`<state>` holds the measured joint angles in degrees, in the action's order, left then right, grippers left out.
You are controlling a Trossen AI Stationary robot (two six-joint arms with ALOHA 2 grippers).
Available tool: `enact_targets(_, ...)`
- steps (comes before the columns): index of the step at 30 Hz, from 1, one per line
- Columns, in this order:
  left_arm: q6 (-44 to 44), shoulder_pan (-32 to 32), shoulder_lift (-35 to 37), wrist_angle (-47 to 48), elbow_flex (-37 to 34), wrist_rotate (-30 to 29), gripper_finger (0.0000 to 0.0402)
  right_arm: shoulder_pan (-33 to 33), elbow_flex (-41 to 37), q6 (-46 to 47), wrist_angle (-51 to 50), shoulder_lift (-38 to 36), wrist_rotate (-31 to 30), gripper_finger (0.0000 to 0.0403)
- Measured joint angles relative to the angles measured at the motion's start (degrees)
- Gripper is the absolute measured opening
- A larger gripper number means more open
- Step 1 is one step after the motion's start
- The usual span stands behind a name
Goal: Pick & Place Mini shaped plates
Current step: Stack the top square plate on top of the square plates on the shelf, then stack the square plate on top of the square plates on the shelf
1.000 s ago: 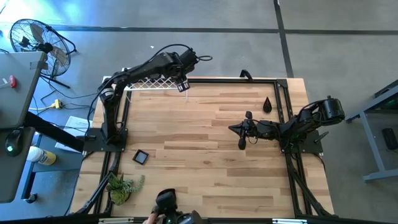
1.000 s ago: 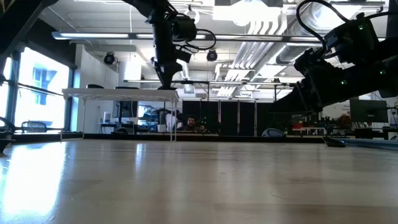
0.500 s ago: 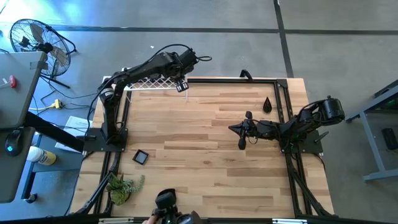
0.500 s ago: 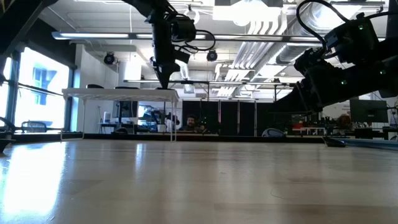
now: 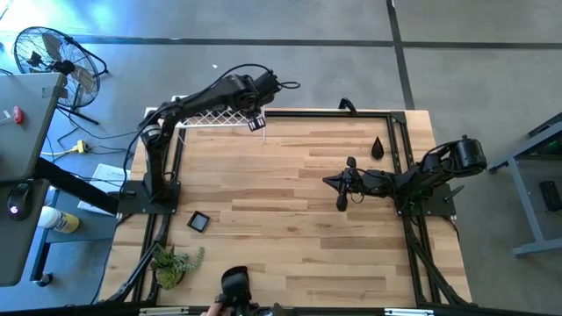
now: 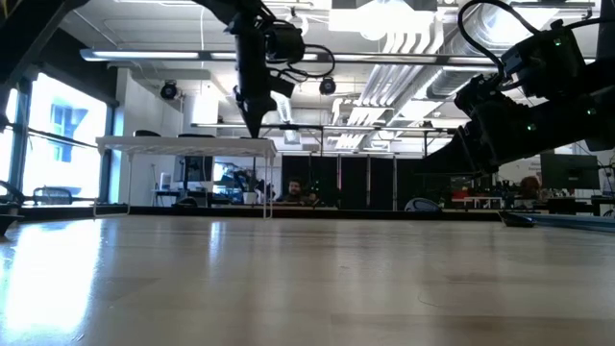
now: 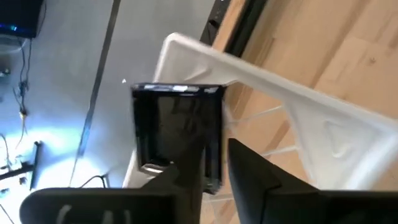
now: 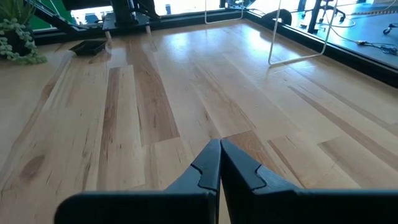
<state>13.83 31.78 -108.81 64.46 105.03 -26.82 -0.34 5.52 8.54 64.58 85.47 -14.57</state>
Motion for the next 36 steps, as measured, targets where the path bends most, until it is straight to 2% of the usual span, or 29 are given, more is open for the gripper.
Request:
enact_targets(7, 1.98, -1.42, 0.01, 0.79, 0.00, -1.44, 0.0098, 0.02, -0.02, 0.00, 0.00, 0.01, 0.02, 0.0006)
enact_targets(10, 2.00, -1.73, 0.00, 1.39, 0.00, -2.31, 0.0093, 0.00, -0.02, 0.25, 0.30, 0.00, 1.14, 0.0003)
enact_targets(13, 0.94, -2.55, 0.10, 1.70, 0.00, -1.77, 0.0067, 0.02, -0.02, 0.01, 1.68, 0.00, 2.55, 0.0002)
enact_targets(18, -1.08, -2.60, 3.74, -1.27, 0.09, 6.76, 0.0007, 0.02, -0.02, 0.00, 2.19, 0.00, 2.99, 0.0004)
enact_targets(25, -4.78, -3.74, 9.66, -10.93, -1.45, 14.22, 0.0004, 0.02, -0.02, 0.00, 2.16, 0.00, 3.00, 0.0004)
enact_targets(29, -5.72, -5.23, 13.62, -18.48, -7.99, 15.97, 0.0003, 0.02, -0.02, 0.00, 2.17, 0.02, 2.64, 0.0008)
enact_targets(32, -5.77, -7.07, 17.05, -29.04, -15.04, 16.60, 0.0001, 0.02, -0.02, 0.00, 2.16, 0.02, 1.93, 0.0008)
enact_targets(36, -6.59, -8.90, 21.50, -41.84, -25.70, 21.36, 0.0001, 0.01, -0.02, 0.00, 2.20, 0.00, 1.37, 0.0007)
